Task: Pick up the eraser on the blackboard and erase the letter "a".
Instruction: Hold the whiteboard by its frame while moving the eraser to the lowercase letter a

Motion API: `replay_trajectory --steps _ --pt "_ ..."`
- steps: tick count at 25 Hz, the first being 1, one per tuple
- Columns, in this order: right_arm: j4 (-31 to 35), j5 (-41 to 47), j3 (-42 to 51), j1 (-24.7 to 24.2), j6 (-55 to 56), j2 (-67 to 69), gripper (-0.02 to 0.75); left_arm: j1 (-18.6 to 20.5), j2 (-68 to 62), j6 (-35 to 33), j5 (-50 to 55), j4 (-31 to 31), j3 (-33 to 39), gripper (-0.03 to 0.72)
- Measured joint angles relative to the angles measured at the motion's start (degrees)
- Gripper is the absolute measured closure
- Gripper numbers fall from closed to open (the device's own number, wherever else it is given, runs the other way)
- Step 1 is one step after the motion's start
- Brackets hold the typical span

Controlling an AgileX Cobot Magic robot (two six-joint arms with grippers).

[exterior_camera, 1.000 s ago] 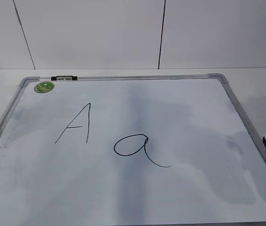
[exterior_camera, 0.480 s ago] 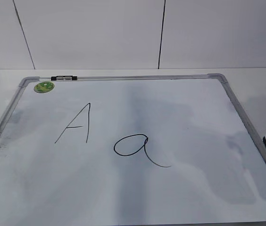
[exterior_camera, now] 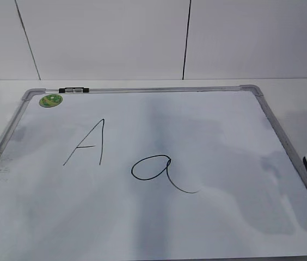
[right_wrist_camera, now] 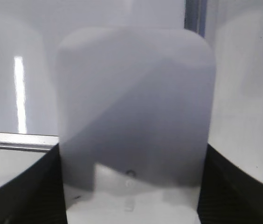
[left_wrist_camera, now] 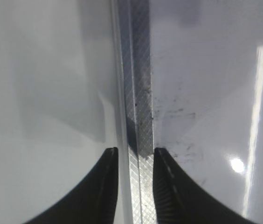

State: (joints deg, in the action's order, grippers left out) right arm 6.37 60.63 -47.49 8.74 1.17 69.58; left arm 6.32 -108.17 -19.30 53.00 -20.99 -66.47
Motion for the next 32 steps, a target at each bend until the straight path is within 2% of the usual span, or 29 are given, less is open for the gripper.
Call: replay_trajectory --steps 9,16,24,32 --pt "0.00 -0.22 0.00 0.00 0.00 0.00 0.201 0.00 -1.40 0.00 -0.13 -0.32 0.00 0.507" --pt "0.00 -0.33 0.00 0.00 0.00 0.00 0.201 0.00 -2.06 0.00 -0.13 -0.64 -0.15 0.601" --pt "0.00 -0.32 -0.75 0.00 -1.89 0.00 0.201 0.10 -2.50 -0.03 0.16 -1.09 -0.58 0.636" --pt "0.52 0.51 -4.30 0.65 -4.26 2.56 0.201 0.22 -2.50 -0.03 0.20 -1.18 -0.58 0.638"
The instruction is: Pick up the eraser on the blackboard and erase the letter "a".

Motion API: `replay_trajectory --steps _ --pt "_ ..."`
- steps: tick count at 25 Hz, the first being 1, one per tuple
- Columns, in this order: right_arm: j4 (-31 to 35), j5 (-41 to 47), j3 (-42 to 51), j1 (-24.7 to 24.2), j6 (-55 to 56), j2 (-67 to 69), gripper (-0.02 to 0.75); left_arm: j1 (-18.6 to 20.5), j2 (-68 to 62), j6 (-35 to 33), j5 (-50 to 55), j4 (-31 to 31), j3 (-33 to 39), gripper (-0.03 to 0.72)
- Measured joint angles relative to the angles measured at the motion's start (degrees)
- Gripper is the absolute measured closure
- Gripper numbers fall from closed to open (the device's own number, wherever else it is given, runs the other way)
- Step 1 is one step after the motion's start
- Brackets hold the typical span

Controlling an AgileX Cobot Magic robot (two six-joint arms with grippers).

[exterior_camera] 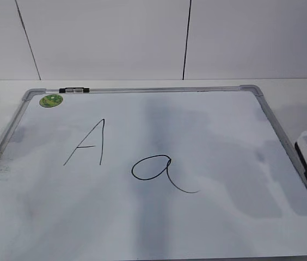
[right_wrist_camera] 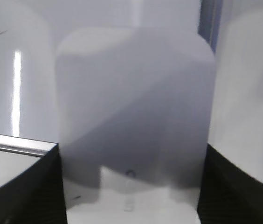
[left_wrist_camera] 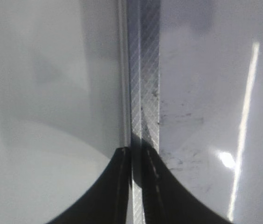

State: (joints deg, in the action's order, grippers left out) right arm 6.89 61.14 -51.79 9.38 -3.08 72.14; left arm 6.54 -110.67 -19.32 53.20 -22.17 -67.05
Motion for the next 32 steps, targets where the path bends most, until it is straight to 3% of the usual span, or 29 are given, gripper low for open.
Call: replay_trajectory --steps 11,26,32 --pt "-0.41 -0.80 -12.69 10.64 -0.60 18.99 0.201 0.00 0.00 0.00 0.20 0.00 -0.10 0.639" --pt "-4.70 -1.76 -31.38 17.37 -0.71 41.18 0.201 0.00 0.00 0.00 0.42 0.00 -0.05 0.639" --pt "-5.55 -4.33 -33.77 19.38 -0.84 44.23 0.201 0.00 0.00 0.00 0.42 0.00 -0.05 0.638"
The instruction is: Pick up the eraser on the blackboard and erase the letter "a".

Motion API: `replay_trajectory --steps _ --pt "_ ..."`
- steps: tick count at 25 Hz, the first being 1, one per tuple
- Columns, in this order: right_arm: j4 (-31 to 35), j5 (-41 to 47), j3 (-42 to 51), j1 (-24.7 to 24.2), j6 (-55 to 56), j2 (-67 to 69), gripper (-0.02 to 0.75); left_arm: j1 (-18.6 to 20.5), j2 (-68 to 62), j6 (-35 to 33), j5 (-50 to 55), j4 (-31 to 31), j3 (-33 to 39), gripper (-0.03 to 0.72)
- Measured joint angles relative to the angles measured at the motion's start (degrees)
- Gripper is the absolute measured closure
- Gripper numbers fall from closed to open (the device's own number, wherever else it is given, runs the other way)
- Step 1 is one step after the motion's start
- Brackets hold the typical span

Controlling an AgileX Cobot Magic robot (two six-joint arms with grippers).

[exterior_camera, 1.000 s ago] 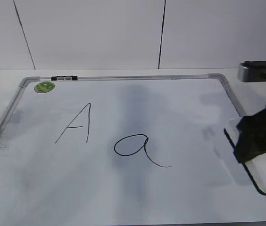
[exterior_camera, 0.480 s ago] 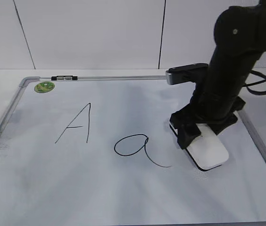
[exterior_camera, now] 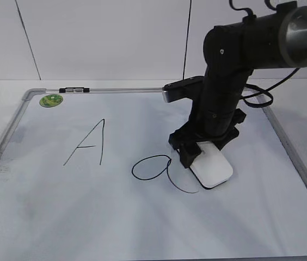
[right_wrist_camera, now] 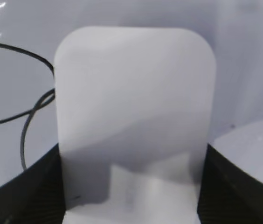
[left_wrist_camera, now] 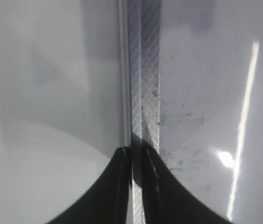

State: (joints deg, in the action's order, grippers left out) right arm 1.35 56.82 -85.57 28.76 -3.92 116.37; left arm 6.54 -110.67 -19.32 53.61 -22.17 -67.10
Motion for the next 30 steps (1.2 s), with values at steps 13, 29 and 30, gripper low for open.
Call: replay_trajectory --steps 13,29,30 --pt "-1.35 -1.05 -1.13 8.97 0.00 2.19 0.201 0.00 0.00 0.00 0.00 0.10 0.00 0.638" --pt "-2.07 -2.09 -1.13 19.33 0.09 2.44 0.201 0.00 0.00 0.00 0.00 0.22 0.00 0.635" --pt "-2.49 -2.09 -1.13 19.08 0.87 2.44 0.201 0.00 0.00 0.00 0.00 0.22 0.00 0.635"
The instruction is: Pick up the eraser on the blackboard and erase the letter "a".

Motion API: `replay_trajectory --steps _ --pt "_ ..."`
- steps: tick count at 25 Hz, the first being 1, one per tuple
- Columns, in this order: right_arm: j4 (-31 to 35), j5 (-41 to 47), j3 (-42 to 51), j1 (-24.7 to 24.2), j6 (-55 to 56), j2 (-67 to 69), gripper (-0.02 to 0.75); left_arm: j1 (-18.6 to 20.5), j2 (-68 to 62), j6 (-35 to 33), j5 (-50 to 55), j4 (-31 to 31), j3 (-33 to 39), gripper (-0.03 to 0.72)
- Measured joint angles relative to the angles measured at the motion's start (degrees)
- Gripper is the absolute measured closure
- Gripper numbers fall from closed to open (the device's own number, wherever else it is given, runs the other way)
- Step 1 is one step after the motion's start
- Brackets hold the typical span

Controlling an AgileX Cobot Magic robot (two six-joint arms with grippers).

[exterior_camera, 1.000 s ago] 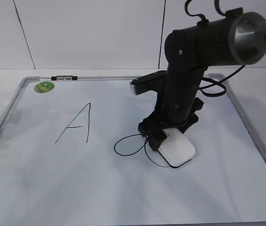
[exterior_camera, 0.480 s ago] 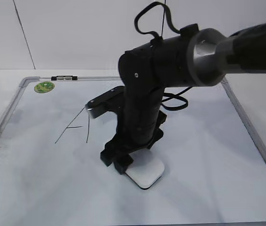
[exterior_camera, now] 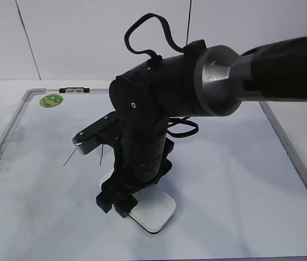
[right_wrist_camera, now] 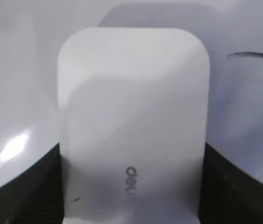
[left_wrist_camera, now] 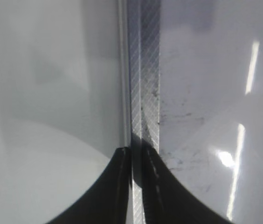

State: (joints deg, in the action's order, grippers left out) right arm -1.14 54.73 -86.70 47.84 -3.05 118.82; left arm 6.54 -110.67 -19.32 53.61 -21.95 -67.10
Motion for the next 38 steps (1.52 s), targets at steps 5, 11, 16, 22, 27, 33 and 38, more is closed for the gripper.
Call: replay_trajectory --steps 5,11,16,22,27,33,38 --pt "-0.98 0.00 0.00 -1.95 3.83 0.00 0.201 0.00 0.00 0.00 0.00 0.00 0.00 0.634" --pt "-4.14 -0.59 0.00 -7.46 6.82 0.00 0.201 0.00 0.00 0.00 0.00 0.00 0.00 0.632" --pt "-4.71 -1.21 -0.04 -12.98 7.27 0.00 0.201 0.00 0.00 0.00 0.00 0.00 0.00 0.630" --pt "-4.80 -1.21 -0.13 -17.57 7.63 0.00 0.201 0.00 0.00 0.00 0.00 0.00 0.00 0.628" --pt "-4.14 -1.21 -0.13 -18.47 7.76 0.00 0.201 0.00 0.00 0.00 0.00 0.00 0.00 0.628" --pt "-3.44 -1.54 -0.17 -16.62 7.05 0.00 0.202 0.00 0.00 0.00 0.09 0.00 0.00 0.627" --pt "-2.07 -1.74 -0.17 -12.11 4.18 0.03 0.202 0.00 0.00 0.00 0.09 0.00 0.00 0.624"
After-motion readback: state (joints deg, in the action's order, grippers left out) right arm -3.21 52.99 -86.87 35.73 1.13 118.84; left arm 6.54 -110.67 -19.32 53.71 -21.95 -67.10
